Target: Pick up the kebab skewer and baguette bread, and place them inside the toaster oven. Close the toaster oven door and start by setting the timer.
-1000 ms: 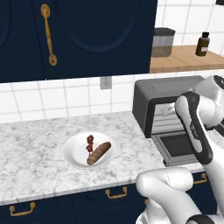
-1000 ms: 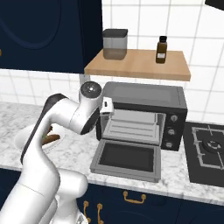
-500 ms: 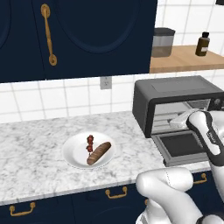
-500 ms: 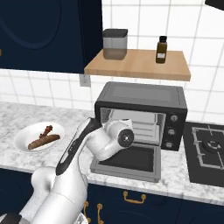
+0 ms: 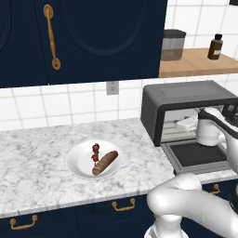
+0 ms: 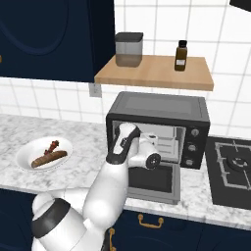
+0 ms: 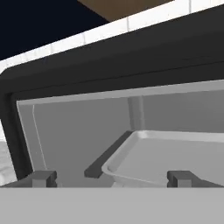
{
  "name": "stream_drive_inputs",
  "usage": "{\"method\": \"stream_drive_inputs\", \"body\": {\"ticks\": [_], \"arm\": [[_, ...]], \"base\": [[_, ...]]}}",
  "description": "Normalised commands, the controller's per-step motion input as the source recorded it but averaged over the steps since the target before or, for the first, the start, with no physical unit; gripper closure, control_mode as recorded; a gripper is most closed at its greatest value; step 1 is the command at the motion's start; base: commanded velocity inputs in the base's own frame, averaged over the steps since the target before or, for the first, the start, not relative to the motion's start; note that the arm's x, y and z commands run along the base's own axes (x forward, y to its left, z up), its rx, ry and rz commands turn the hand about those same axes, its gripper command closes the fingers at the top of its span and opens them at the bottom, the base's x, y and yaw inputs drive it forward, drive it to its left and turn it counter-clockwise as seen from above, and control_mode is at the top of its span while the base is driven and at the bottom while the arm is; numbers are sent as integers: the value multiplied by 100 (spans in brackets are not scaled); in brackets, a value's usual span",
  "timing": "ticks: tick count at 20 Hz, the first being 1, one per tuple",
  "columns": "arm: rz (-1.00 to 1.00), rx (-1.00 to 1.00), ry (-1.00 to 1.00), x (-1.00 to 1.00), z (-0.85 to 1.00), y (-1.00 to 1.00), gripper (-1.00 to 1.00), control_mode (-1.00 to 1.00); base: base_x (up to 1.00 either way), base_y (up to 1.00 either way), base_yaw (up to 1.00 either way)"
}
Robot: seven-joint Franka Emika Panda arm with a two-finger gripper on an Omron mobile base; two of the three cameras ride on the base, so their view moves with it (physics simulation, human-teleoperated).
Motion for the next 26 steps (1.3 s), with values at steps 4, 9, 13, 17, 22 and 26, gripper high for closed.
{"method": "stream_drive_inputs", "body": {"ticks": [4, 9, 13, 17, 22, 26], "arm": [[6, 8, 0, 58, -25, -44, -100, -100], [5, 0, -8, 44, -24, -30, -100, -100], [2, 0, -5, 42, -4, -23, -100, -100], [0, -4, 0, 33, -7, -7, -100, -100], [0, -11, 0, 1, -11, -18, -100, -100], [0, -14, 7, -9, -73, -20, -100, -100]], "base": [[0, 0, 0], [0, 0, 0], [0, 0, 0], [0, 0, 0], [0, 0, 0], [0, 0, 0]]}}
